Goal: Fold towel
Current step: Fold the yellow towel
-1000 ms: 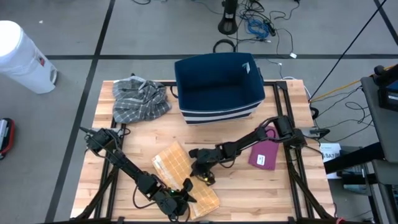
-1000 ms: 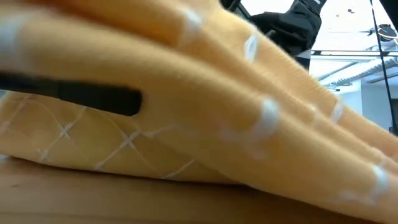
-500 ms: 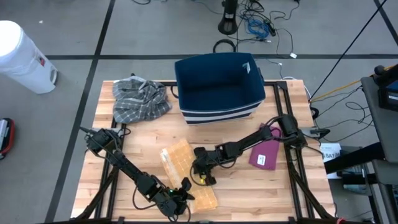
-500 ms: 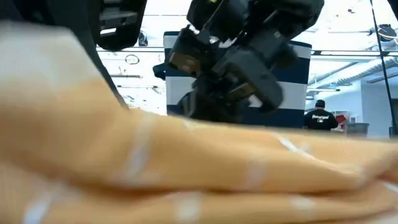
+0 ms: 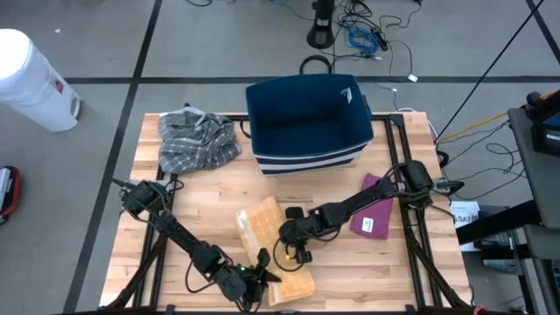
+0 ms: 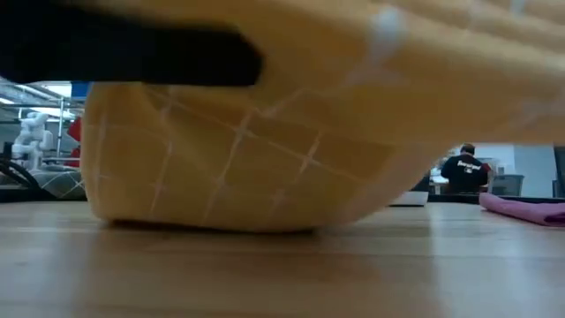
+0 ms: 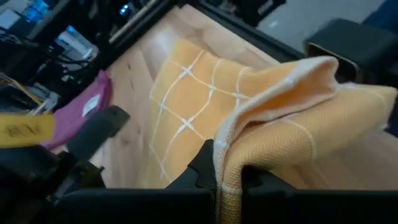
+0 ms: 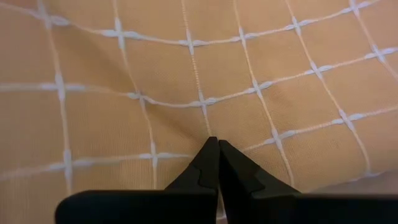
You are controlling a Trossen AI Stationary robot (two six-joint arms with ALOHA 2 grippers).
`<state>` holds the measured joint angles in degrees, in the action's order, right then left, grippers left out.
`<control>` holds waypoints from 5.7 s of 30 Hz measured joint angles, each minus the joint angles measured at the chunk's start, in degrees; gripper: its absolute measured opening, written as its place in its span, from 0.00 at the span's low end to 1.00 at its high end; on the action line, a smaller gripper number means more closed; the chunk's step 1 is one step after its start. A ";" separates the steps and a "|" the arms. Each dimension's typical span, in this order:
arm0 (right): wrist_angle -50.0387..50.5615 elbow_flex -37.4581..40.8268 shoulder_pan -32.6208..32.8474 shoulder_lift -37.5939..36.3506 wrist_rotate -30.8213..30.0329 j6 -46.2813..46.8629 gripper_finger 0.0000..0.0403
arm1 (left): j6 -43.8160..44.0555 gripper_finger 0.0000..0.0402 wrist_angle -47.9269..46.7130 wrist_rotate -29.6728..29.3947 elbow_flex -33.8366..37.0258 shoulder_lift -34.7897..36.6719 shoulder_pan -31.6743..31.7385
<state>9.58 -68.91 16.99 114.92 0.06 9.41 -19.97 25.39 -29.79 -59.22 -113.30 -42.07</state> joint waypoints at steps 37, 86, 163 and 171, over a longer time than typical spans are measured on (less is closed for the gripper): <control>-3.60 8.01 -0.82 -8.85 -10.43 4.95 0.00 | 21.52 0.01 0.80 -17.74 0.00 0.00 -1.24; -15.26 -1.04 -13.00 7.22 7.83 -7.26 0.00 | 20.94 0.25 -4.35 -6.26 0.02 0.00 -1.06; 5.18 -0.23 -12.03 -2.41 -1.72 -4.45 0.07 | 11.32 0.01 -3.81 4.58 0.02 0.00 -1.67; 11.96 -0.45 -4.23 -9.21 -3.52 -7.18 0.36 | 11.96 0.00 -1.66 -0.39 0.00 0.00 -3.27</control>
<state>21.54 -69.36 12.76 105.71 -3.46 2.23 -8.01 23.73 -30.18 -59.22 -113.30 -45.34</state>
